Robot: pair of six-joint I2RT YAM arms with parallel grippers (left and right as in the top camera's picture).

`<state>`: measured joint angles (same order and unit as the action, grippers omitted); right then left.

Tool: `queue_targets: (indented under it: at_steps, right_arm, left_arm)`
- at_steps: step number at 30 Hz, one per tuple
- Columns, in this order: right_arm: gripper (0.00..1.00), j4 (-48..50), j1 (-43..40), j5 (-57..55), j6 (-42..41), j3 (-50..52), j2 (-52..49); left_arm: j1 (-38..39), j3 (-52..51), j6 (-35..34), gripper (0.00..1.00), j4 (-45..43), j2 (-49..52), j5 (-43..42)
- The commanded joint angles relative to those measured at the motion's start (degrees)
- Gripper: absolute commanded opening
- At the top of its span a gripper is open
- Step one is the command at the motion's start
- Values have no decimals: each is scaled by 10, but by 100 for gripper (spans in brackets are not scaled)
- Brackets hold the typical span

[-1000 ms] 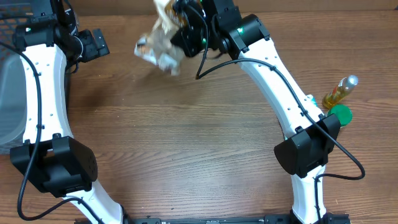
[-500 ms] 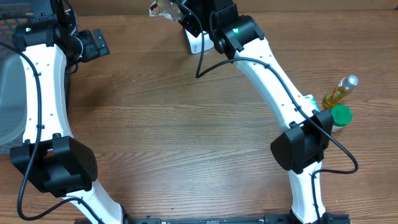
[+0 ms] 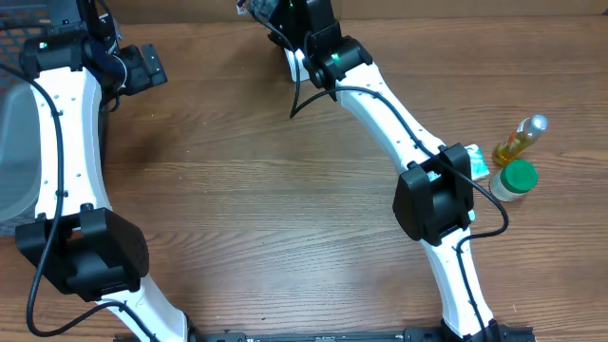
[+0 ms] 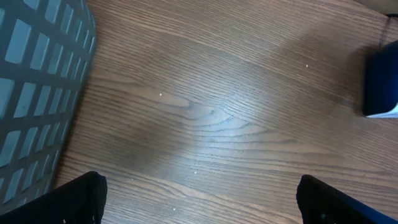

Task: Scan the item barcode
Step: 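Lift the snack bag with the right gripper up to the white scanner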

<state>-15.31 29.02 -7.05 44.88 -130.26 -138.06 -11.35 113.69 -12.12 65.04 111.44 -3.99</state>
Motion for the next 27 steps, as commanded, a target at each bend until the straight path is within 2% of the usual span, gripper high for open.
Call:
queue_targets:
  at_steps: [1,20,27]
  right_arm:
    - [4,18,1,-33,36,-9,-17]
    - [4,20,-18,-31,31,-3,-37]
    - [4,17,-29,1,19,-2,-58]
  left_arm:
    - [3,9,-6,100,-2,-2,4]
    - [3,9,-6,100,-2,-2,4]
    - [3,9,-6,100,-2,-2,4]
